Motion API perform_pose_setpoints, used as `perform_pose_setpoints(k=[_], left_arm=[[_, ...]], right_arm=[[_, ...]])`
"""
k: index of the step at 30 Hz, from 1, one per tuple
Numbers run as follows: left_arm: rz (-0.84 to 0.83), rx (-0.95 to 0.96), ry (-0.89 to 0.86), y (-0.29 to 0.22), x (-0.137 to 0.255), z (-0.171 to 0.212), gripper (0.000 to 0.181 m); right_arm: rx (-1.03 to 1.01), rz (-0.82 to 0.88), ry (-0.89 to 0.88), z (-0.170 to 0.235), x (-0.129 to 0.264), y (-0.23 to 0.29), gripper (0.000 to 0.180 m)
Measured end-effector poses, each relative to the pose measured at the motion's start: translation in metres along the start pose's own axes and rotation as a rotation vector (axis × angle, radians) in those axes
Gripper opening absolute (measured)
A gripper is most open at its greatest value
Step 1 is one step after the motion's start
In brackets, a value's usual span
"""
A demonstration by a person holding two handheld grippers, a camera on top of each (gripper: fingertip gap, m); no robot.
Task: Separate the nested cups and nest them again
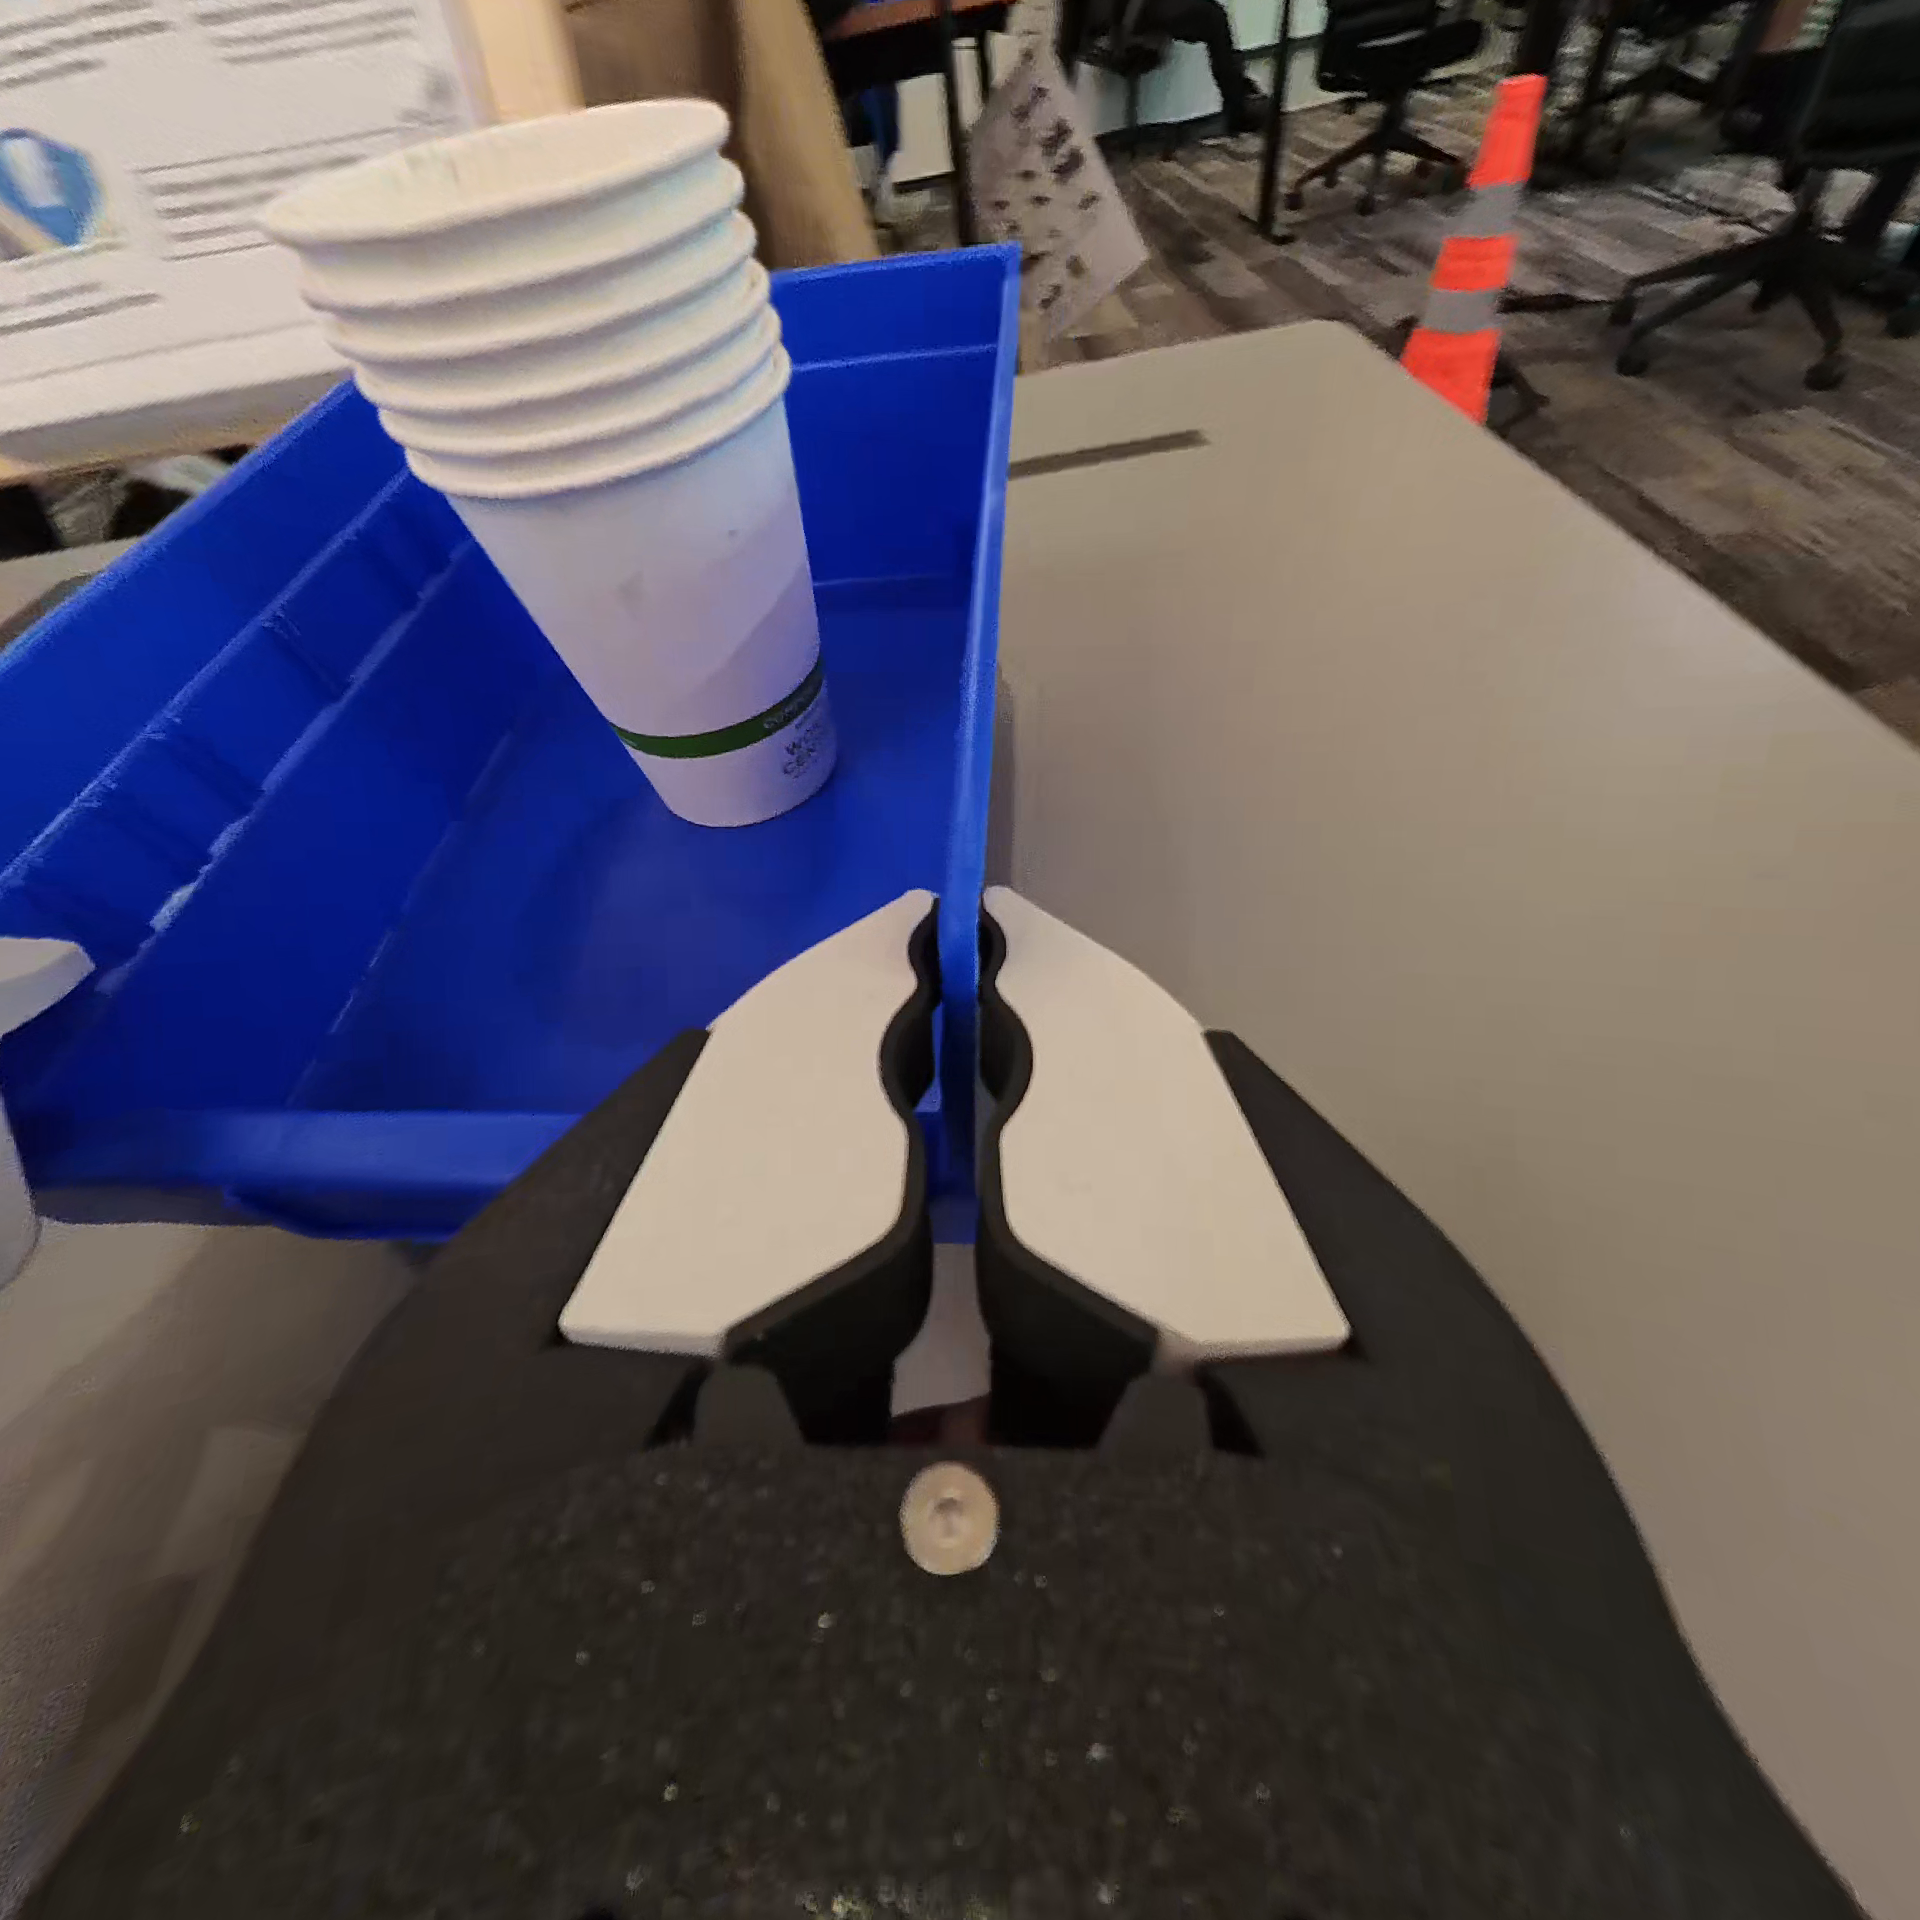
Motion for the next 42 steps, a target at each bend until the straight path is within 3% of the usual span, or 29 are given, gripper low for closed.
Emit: perform_pose_setpoints(k=[7,13,16,18,20,21,25,28,35,39,42], left_arm=[[-0.156,0.042,0.031,0.122,0.051,0.014,0.002],[-0.198,0.054,0.057,0.173,0.060,0.036,0.002],[-0.191,0.052,0.042,0.181,0.061,0.040,0.003],[-0.163,0.057,0.036,0.180,0.062,0.041,0.007],[-0.118,0.043,0.062,0.175,0.066,0.047,0.055],[-0.093,0.051,0.076,0.173,0.074,0.051,0.063],[-0.051,0.111,0.040,0.189,0.126,0.057,0.060],[-0.196,0.106,0.001,0.251,0.151,0.050,0.051],[-0.413,0.051,0.064,0.415,0.114,0.028,0.063],[-0.390,0.103,0.099,0.445,0.080,0.031,0.062],[-0.403,0.086,0.108,0.449,0.071,0.030,0.043]], right_arm=[[0.081,-0.205,0.055,0.014,-0.008,0.123,0.004],[0.131,-0.275,0.118,0.037,-0.016,0.169,0.004],[0.127,-0.300,0.114,0.041,-0.016,0.173,0.005],[0.095,-0.353,0.147,0.042,-0.014,0.172,0.016],[0.055,-0.397,0.190,0.043,-0.007,0.165,0.052],[0.058,-0.415,0.190,0.042,-0.001,0.159,0.056],[0.129,-0.463,0.114,0.031,0.035,0.131,0.056],[0.170,-0.486,0.088,0.032,0.055,0.116,0.047],[0.237,-0.560,0.175,0.052,0.064,0.116,0.040],[0.247,-0.605,0.172,0.051,0.068,0.129,0.039],[0.227,-0.648,0.191,0.053,0.071,0.143,0.039]])
Point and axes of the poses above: each gripper's, where its closed fingertips meet, x back along the fingers, z out of its underside, y = z × x across the jaws, the point moved 6 cm from there along x, back along the fingers, and after that the axes turned 6 degrees about -y, right-handed, at the moved point
